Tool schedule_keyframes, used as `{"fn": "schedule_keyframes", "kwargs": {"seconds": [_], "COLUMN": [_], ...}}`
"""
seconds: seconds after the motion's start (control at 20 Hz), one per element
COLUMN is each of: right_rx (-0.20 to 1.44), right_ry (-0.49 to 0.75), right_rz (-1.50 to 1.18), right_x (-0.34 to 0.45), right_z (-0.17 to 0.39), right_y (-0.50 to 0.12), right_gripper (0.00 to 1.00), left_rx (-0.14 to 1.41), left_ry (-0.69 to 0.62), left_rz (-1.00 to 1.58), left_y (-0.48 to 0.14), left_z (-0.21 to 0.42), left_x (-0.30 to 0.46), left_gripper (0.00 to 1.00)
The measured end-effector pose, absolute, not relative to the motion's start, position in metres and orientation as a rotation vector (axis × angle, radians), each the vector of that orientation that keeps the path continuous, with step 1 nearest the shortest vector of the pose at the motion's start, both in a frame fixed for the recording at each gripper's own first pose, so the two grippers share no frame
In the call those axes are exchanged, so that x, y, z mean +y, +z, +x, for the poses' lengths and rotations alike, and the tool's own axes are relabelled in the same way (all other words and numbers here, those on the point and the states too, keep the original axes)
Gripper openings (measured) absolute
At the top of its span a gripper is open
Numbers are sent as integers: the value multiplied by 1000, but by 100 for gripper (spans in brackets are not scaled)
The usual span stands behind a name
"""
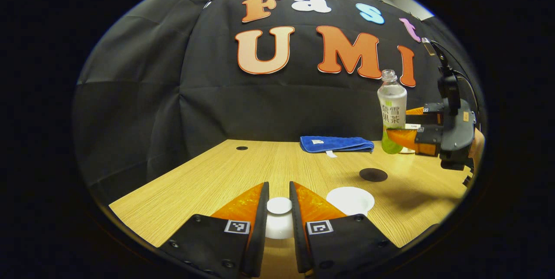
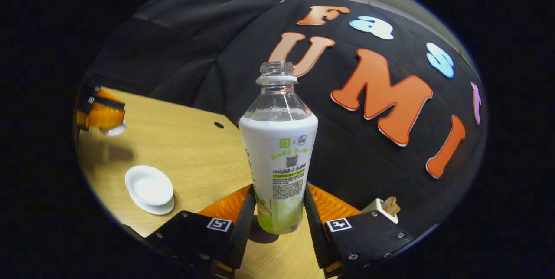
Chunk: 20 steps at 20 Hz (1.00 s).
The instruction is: Open the teacup lid with one hand, grasp the water bottle and pour water into the teacup with the other hand; after pouring, place the water bottle on the coaster and then close the teacup lid.
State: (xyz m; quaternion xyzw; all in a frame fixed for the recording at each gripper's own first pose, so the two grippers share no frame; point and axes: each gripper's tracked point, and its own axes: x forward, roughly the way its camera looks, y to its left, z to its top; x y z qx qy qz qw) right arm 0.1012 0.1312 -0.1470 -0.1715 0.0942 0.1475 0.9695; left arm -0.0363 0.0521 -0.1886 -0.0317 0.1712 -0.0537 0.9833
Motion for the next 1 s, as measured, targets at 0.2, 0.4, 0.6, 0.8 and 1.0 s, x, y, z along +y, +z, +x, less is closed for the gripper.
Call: {"fn": "schedule_keyframes", "kwargs": {"seconds": [0.2,0.4,0.6,0.8,1.0], "right_rx": [242,296,375,441,474], "right_ry": [286,275,265,253,253], "right_rz": [-89,56,99,126,141], "right_x": [135,139,144,147,148], "right_z": [100,96,89,84,82], "right_y": [-154,-166,-185,-200,-207], "right_gripper": [64,65,65,65,65], "left_rx": [346,345,348,355,346], "left_ry": [-122,-140,-147,-156,-183], "left_rz": [-68,-81,-82,-85,-97], "left_y": [-188,-185,-186,-187,-182], "left_z": [-41,-45,-46,-48,-48], "left_x": [43,33,25,18,2], "left_gripper": [33,33,32,34,34]}}
